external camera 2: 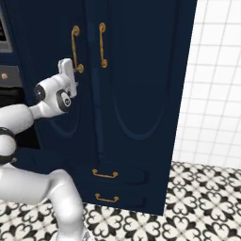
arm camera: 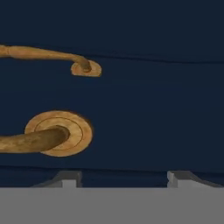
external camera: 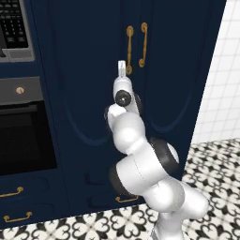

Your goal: Pick the kettle from the counter and place it on the tray. Then pick the mug from the cabinet and place it on the tray. Then close the cabinet doors.

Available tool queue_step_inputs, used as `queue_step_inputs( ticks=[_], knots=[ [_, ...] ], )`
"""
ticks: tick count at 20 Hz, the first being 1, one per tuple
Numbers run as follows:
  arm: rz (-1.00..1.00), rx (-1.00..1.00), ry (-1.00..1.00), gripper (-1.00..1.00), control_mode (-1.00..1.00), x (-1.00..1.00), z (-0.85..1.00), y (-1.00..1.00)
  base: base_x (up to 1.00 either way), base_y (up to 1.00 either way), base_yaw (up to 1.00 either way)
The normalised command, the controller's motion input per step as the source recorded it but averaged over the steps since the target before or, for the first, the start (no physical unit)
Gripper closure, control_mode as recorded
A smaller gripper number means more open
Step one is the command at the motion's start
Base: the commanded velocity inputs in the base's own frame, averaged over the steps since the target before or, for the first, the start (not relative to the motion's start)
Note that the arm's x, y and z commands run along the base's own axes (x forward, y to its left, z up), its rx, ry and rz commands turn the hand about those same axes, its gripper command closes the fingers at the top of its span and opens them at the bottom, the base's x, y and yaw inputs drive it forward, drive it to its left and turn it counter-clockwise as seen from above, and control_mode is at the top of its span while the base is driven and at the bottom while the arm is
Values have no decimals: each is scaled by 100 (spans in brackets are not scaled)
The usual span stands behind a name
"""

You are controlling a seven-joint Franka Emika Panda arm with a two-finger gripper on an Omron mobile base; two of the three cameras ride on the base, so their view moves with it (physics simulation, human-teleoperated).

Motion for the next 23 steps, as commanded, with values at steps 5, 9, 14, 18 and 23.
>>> queue_step_inputs(
  ticks=[5, 9, 14, 18, 23],
  knots=[
    [0, 3, 9, -100, -100, 100, 7, -18, 0, 0, 0],
    [0, 2, 12, -100, -100, 100, 4, -10, 0, 0, 0],
    [0, 2, 11, -100, -100, 100, 0, -10, 0, 0, 0],
    [0, 1, 5, -100, -100, 90, 0, -15, 0, 0, 0],
    [0, 0, 5, -100, -100, 17, 0, -3, 0, 0, 0]
  ],
)
